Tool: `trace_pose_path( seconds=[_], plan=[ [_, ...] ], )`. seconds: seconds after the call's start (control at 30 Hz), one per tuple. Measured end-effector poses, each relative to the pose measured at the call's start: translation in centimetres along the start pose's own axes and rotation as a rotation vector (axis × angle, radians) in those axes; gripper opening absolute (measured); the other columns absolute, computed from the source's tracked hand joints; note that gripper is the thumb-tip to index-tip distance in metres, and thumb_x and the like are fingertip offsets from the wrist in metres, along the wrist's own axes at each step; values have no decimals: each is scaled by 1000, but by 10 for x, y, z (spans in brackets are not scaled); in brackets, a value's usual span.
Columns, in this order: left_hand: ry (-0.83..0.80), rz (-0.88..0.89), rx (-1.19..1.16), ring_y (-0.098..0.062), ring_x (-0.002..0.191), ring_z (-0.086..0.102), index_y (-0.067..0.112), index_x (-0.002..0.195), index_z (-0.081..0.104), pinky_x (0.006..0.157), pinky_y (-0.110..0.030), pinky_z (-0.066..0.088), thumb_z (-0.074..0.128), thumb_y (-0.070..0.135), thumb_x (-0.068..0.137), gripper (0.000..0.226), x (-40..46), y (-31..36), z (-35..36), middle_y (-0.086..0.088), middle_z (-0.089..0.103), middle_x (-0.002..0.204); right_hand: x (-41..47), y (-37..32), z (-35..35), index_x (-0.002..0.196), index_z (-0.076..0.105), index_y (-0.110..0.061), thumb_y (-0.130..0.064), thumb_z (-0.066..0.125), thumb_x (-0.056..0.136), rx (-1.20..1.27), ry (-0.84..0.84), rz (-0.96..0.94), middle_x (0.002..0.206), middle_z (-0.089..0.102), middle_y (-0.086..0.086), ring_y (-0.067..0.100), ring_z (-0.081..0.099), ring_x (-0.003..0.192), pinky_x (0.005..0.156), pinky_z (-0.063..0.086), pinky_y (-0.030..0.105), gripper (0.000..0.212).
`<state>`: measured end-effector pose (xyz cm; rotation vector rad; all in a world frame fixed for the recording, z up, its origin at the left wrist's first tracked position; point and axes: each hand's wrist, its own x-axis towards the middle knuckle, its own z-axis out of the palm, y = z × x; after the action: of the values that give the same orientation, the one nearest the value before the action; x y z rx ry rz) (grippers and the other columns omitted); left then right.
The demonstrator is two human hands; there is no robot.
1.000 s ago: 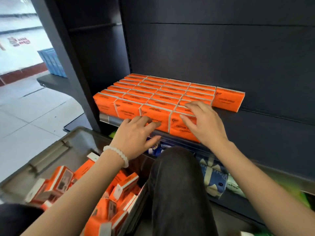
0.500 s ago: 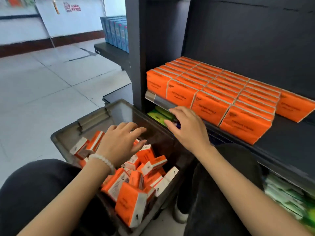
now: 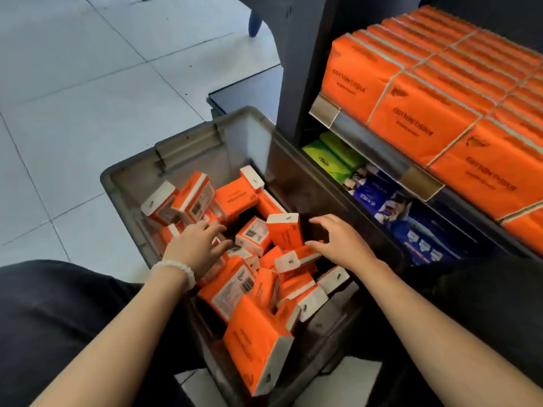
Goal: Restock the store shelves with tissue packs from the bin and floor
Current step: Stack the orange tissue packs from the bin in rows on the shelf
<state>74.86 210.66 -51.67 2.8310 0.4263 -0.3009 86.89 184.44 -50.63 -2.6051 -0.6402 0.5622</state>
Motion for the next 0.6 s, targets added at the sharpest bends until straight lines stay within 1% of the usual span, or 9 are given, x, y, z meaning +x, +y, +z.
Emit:
trace_pose_path(
  seconds=[0.1, 0.2, 0.3, 0.37, 0.43, 0.53, 0.6],
  plan=[
    [-9, -112, 38, -24, 120, 46, 28, 134, 45, 94, -41, 41, 43, 49, 93, 46, 20, -4, 9, -3, 50, 131, 19, 13, 17, 134, 48, -22, -34, 74, 76, -72, -123, 0, 132, 49, -4, 17, 48, 121, 98, 43, 36, 65],
    [-89, -245, 67, -30, 122, 44, 24, 134, 44, 98, -44, 37, 42, 49, 92, 49, 38, -10, 21, -8, 46, 135, 33, 22, 35, 135, 46, -22, -33, 75, 73, -190, -218, -24, 131, 49, -3, 19, 47, 120, 98, 43, 38, 70],
    [-206, -370, -74, -33, 121, 47, 26, 137, 39, 99, -47, 40, 41, 54, 90, 54, 45, -20, 36, -9, 46, 139, 40, 30, 50, 135, 45, -22, -24, 73, 76, -298, -255, -22, 132, 48, -1, 20, 46, 121, 99, 42, 38, 65],
    [-297, -357, -167, -31, 122, 49, 33, 143, 27, 100, -46, 41, 50, 54, 88, 63, 47, -22, 42, -8, 46, 141, 45, 33, 56, 132, 47, -21, -24, 68, 79, -297, -249, -7, 130, 50, 1, 21, 47, 120, 99, 41, 38, 57],
    [-350, -302, -207, -28, 125, 48, 35, 147, 17, 103, -43, 41, 60, 46, 86, 76, 46, -20, 44, -7, 43, 144, 50, 33, 59, 129, 50, -20, -26, 64, 82, -294, -225, -12, 127, 52, 2, 23, 49, 118, 97, 42, 39, 49],
    [-339, -263, -195, -25, 127, 45, 27, 149, 15, 104, -38, 39, 67, 33, 84, 84, 44, -19, 42, -7, 42, 144, 53, 31, 63, 123, 55, -19, -28, 62, 85, -300, -194, -35, 123, 55, 3, 23, 52, 114, 95, 43, 39, 40],
    [-331, -229, -198, -23, 127, 46, 27, 149, 14, 102, -36, 39, 68, 29, 83, 85, 42, -18, 39, -5, 42, 143, 53, 30, 62, 122, 56, -20, -30, 62, 86, -295, -182, -35, 121, 56, 2, 23, 54, 112, 94, 44, 38, 38]
  ],
)
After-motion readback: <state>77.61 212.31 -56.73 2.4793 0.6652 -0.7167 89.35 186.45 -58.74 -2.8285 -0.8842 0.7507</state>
